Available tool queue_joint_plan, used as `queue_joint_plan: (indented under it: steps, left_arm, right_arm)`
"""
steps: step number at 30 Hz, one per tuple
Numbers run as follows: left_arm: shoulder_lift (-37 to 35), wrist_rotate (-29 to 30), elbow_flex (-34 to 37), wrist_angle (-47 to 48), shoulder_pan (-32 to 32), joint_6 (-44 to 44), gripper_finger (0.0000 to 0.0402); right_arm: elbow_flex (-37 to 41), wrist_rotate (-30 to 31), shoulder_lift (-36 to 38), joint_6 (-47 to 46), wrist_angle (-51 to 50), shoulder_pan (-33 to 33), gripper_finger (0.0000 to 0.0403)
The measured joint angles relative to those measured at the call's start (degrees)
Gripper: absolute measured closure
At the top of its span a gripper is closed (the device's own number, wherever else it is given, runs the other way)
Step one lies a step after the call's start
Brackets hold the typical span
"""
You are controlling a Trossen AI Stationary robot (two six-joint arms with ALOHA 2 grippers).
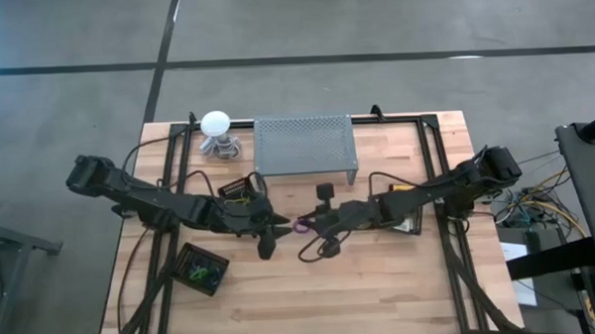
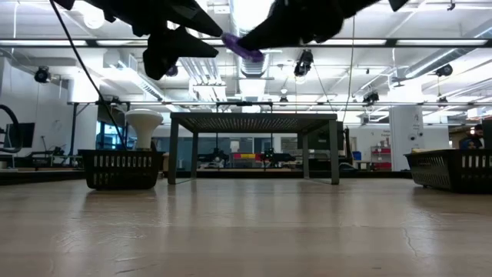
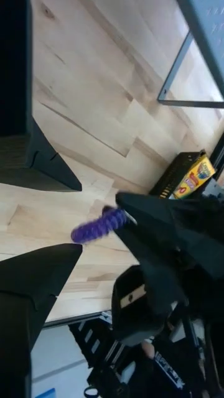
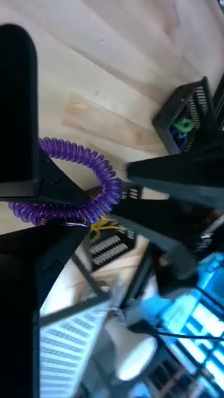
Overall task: Pick & Place Office Desk Supplies
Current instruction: Put the purple spring keychain into the bottom black bin
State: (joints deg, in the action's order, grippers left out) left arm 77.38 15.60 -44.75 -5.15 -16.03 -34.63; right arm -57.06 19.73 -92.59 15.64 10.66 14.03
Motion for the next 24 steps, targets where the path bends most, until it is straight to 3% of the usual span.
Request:
queue_joint_plan:
  steps: [15, 24]
  left_arm:
    - [1.18, 1.46, -0.24, 0.15, 0.33, 1.86, 0.0254]
    - [1.16, 0.90, -0.22, 1.00, 0.71, 2.98, 0.0324]
  right_arm:
    - [-8.08, 0.57, -6.26, 9.22, -1.96, -1.12, 0.0364]
    - [-7.75, 1.29, -6.02, 10.05, -1.78, -1.19, 0.0364]
